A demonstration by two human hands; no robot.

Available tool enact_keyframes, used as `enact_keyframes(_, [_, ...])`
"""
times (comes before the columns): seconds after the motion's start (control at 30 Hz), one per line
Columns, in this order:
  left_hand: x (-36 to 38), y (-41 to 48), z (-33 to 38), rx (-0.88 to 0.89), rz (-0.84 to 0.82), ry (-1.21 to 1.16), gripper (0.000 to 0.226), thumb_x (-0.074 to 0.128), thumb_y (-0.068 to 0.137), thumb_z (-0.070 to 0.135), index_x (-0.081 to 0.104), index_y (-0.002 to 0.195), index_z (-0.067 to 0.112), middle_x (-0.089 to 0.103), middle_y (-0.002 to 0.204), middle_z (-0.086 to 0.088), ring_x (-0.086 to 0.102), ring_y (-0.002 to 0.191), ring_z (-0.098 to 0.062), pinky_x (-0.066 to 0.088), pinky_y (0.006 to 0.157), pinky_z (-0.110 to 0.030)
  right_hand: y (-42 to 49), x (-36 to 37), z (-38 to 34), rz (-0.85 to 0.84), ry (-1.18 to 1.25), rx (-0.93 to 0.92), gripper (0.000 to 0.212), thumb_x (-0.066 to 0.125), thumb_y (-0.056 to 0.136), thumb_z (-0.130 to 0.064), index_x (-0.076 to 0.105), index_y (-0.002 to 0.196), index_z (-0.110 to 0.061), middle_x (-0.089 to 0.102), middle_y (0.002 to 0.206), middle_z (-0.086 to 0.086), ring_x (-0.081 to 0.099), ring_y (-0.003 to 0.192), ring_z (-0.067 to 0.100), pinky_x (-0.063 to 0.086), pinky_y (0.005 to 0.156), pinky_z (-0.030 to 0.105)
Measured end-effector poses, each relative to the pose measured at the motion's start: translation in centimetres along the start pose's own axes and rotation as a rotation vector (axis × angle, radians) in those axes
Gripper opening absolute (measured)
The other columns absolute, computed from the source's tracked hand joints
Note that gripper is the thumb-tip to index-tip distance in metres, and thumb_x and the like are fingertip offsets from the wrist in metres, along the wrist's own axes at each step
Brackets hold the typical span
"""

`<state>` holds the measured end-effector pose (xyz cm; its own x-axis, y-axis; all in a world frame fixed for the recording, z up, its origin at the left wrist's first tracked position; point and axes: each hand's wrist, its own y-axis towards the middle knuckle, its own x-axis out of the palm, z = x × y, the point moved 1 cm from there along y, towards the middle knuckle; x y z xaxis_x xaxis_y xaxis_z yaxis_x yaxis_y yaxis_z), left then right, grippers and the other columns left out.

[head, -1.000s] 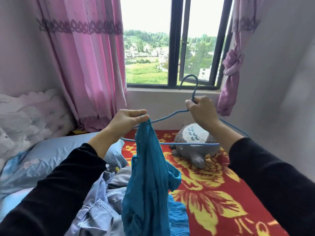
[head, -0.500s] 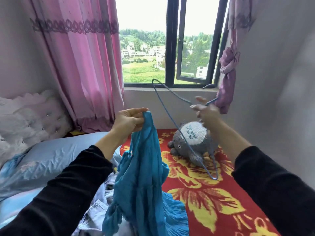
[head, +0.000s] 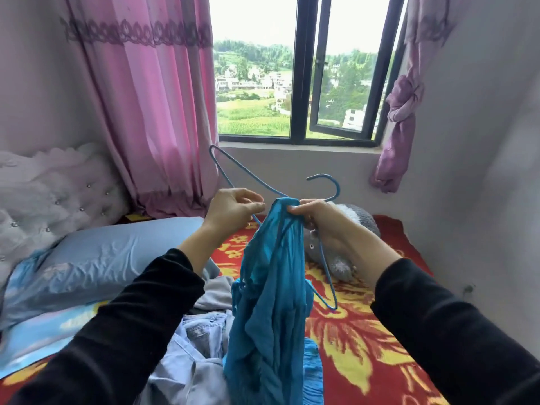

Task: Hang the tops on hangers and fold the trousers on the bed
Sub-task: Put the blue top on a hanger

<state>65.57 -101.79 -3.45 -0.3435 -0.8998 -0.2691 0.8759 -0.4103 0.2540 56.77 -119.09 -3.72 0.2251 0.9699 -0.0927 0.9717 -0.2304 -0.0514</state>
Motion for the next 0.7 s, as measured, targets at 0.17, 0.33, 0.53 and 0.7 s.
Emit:
enact_keyframes(0.17, [1.7,-3.3,-7.6,-0.322,-0.173,-0.040,0.015,0.060,0.083,0.013,0.069,0.072,0.012,0.067,0.066,-0.004,0.059,0.052,-0.016,0.048,0.056,-0.028,0.3,-0.7,-1.4,0.081,-0.106,-0.071,0.019,0.062,0.087,-0.015,0.060,0.069,-0.016,0.052,0.049,-0.015,0.043,0.038,-0.004,0.034,0.040,0.011])
enact_keyframes(0.33, [5.6,-5.7,-13.3,-0.382,-0.267,0.416,0.027,0.055,0.087,0.043,0.064,0.084,0.017,0.066,0.082,-0.001,0.062,0.074,-0.018,0.046,0.062,-0.026,0.3,-0.6,-2.4,0.095,-0.118,-0.088,0.027,0.062,0.087,-0.019,0.062,0.061,-0.024,0.050,0.055,-0.012,0.040,0.044,0.000,0.032,0.044,0.016])
enact_keyframes(0.53, [5.2,-4.8,-15.3,-0.272,-0.494,0.907,0.047,0.057,0.084,0.046,0.058,0.124,0.022,0.055,0.133,-0.007,0.051,0.119,-0.031,0.042,0.093,-0.034,-0.3,-4.2,-4.6,0.339,-0.016,-0.118,0.018,0.069,0.076,-0.024,0.060,0.060,-0.023,0.041,0.054,-0.010,0.030,0.049,0.006,0.022,0.054,0.028])
enact_keyframes(0.7, [1.8,-2.5,-12.1,-0.098,-0.211,1.065,0.062,0.062,0.078,0.043,0.041,0.133,0.026,0.039,0.130,-0.004,0.040,0.116,-0.038,0.048,0.090,-0.047,-1.4,-8.9,-4.9,0.605,0.082,-0.102,0.018,0.069,0.071,-0.024,0.052,0.067,-0.021,0.039,0.054,-0.008,0.029,0.043,0.004,0.024,0.049,0.025])
